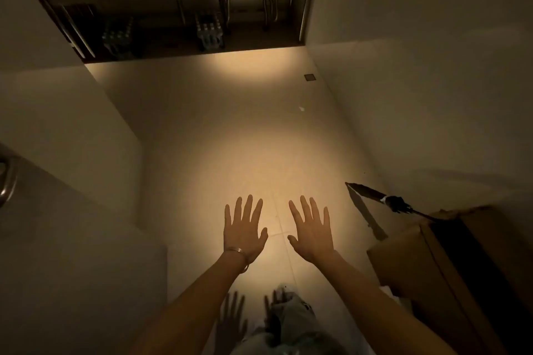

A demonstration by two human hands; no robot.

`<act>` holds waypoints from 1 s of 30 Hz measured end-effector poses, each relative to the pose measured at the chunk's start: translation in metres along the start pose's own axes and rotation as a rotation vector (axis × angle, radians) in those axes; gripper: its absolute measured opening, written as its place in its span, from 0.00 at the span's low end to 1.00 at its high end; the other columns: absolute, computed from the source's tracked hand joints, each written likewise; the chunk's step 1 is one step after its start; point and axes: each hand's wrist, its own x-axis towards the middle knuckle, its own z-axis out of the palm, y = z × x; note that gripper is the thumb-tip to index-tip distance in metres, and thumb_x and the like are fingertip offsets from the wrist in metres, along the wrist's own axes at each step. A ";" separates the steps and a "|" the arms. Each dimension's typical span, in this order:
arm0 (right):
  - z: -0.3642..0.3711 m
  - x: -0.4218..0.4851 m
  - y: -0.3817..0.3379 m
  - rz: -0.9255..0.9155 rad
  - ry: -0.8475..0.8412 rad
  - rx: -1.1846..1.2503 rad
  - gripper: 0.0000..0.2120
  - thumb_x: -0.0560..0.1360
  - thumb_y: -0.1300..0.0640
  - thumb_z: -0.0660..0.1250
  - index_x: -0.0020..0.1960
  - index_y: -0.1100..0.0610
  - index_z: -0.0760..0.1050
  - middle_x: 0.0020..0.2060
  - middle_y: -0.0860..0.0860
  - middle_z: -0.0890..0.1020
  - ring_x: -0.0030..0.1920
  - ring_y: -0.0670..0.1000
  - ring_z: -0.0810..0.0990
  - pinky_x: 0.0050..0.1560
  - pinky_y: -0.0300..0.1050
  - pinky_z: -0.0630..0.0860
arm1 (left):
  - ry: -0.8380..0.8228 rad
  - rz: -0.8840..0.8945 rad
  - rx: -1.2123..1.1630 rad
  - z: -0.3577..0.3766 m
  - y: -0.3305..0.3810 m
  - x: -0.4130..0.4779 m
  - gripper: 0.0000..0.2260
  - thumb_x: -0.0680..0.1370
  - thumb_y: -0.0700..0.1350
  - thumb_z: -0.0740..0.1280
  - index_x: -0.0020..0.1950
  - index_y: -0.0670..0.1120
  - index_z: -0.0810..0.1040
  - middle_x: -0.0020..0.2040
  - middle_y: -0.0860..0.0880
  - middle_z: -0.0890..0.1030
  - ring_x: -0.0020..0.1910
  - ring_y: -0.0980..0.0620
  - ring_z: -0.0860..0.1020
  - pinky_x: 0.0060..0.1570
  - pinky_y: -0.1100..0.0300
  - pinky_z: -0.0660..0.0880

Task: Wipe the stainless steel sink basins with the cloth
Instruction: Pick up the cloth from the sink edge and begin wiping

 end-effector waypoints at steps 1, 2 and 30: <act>-0.003 0.007 0.001 -0.006 0.011 0.001 0.39 0.76 0.38 0.58 0.77 0.48 0.39 0.77 0.54 0.43 0.76 0.59 0.40 0.71 0.64 0.38 | 0.013 -0.009 0.007 -0.003 -0.003 0.006 0.30 0.79 0.59 0.48 0.76 0.53 0.39 0.78 0.48 0.43 0.76 0.44 0.42 0.71 0.42 0.36; -0.005 0.014 0.002 0.001 0.007 -0.010 0.39 0.76 0.38 0.58 0.77 0.47 0.39 0.77 0.54 0.42 0.76 0.59 0.40 0.71 0.64 0.38 | 0.014 -0.026 0.008 -0.005 -0.004 0.012 0.30 0.79 0.59 0.48 0.76 0.53 0.39 0.78 0.49 0.43 0.76 0.44 0.42 0.71 0.42 0.37; -0.163 0.386 0.061 -0.196 0.029 -0.018 0.36 0.78 0.44 0.59 0.77 0.50 0.42 0.77 0.54 0.48 0.77 0.55 0.44 0.73 0.62 0.46 | 0.062 -0.178 -0.024 -0.121 -0.050 0.369 0.29 0.78 0.58 0.52 0.77 0.53 0.47 0.78 0.49 0.52 0.76 0.45 0.49 0.74 0.44 0.45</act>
